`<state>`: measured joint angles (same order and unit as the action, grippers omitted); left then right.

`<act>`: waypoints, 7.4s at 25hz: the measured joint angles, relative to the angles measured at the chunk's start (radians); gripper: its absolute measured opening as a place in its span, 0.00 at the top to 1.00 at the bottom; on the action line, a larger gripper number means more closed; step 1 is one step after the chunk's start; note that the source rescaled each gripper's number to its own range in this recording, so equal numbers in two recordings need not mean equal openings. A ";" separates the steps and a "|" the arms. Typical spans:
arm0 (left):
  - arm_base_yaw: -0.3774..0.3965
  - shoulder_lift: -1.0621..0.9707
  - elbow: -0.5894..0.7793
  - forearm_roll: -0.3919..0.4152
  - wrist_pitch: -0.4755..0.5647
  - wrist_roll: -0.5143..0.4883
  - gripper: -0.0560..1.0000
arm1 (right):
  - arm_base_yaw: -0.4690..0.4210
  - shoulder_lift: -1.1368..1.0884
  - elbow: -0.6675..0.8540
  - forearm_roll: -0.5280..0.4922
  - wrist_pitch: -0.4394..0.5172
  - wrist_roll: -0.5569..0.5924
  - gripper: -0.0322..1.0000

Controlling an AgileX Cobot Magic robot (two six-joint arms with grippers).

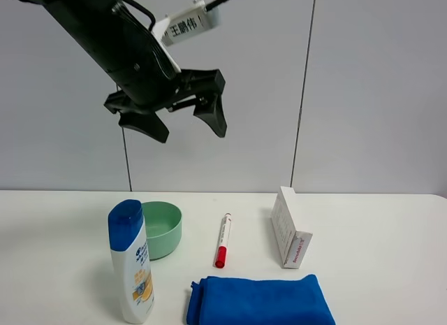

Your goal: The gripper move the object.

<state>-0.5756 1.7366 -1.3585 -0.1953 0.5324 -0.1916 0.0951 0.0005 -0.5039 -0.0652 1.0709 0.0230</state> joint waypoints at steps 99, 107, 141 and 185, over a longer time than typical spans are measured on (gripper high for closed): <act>-0.032 0.766 -0.709 0.076 0.447 0.083 0.11 | 0.000 0.000 0.000 0.000 0.000 0.000 0.00; -0.032 0.766 -0.709 0.076 0.413 0.083 0.11 | 0.000 0.000 0.000 0.000 0.000 0.000 0.00; -0.003 0.785 -0.712 0.075 0.403 0.089 0.11 | 0.000 0.000 0.000 0.000 0.000 0.000 0.00; -0.019 0.705 -0.712 0.030 0.431 0.090 0.95 | 0.000 0.000 0.000 0.000 0.000 0.000 0.00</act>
<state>-0.5945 2.4412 -2.0704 -0.1654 0.9633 -0.1018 0.0951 0.0005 -0.5039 -0.0652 1.0709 0.0230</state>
